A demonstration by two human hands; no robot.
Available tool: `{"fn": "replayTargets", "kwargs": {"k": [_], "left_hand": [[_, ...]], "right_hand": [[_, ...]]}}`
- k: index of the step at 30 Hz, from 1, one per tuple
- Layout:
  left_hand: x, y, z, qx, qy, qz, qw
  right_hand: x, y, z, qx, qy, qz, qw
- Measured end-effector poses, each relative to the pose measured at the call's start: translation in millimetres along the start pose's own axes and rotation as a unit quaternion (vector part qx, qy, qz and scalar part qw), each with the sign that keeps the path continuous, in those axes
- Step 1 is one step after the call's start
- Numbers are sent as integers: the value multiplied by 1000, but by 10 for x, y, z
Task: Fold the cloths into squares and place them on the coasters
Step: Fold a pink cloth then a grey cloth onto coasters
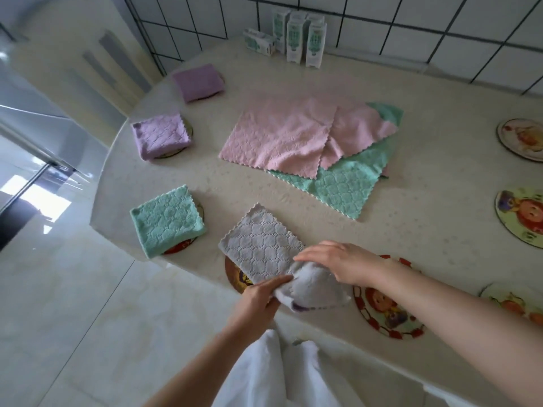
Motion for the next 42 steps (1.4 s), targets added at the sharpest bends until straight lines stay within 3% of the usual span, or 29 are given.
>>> {"fn": "replayTargets", "kwargs": {"k": [3, 5, 9, 11, 14, 17, 23, 27, 31, 37, 42], "left_hand": [[-128, 49, -179, -75, -132, 15, 988], [-264, 34, -318, -138, -245, 71, 957], [-205, -35, -581, -223, -511, 99, 825], [-122, -42, -656, -249, -600, 83, 756], [-57, -13, -703, -278, -643, 44, 712], [-186, -5, -757, -286, -617, 19, 733], [-872, 4, -1173, -300, -464, 157, 819], [-1110, 100, -1253, -295, -376, 180, 860], [-1308, 148, -1278, -295, -191, 190, 917], [-1406, 206, -1100, -250, -38, 195, 948], [-1328, 262, -1068, -266, 20, 141, 953]], "right_hand": [[18, 199, 202, 1, 13, -55, 998], [-26, 291, 234, 10, 58, -67, 996], [-193, 482, 241, 40, 196, -48, 979], [-294, 603, 283, 56, 188, -20, 980], [-303, 744, 381, 103, 196, -23, 975], [-316, 831, 401, 138, 198, -37, 970], [-542, 978, 311, 126, 298, 61, 944], [-589, 1050, 244, 131, 302, 101, 939], [-564, 1125, 266, 159, 277, 104, 942], [-614, 1004, 247, 199, 241, 152, 938], [-369, 656, 266, 256, 238, 189, 918]]}}
Point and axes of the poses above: each hand's wrist, its own y-axis towards the middle knuckle, its own x-axis out of the palm, z = x × y, the point moved 10 cm from there along y, towards the middle knuckle, and after that the axes turned 11 degrees about -z, right-handed, at the moved point
